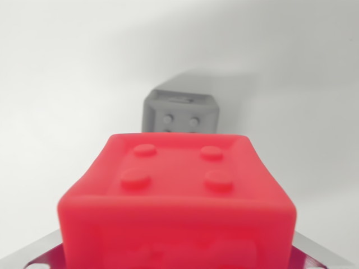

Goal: Destack cube

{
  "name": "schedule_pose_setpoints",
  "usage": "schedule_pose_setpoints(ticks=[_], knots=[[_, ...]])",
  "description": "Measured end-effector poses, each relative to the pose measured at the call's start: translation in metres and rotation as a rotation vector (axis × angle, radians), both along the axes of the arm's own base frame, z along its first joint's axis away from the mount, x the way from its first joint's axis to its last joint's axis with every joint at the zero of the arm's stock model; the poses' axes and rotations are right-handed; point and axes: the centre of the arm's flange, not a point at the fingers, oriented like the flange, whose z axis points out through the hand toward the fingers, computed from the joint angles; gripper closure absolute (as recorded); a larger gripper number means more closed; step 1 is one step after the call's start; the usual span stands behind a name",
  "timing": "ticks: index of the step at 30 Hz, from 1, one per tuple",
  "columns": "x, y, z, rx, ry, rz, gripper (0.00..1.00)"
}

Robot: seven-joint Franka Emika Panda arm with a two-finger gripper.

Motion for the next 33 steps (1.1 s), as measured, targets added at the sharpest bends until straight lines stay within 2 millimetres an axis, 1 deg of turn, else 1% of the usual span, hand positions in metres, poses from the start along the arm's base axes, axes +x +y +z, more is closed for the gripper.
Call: schedule_pose_setpoints(ticks=[33], knots=[[-0.035,-0.021,-0.045,-0.001,0.001,0.380,1.00]])
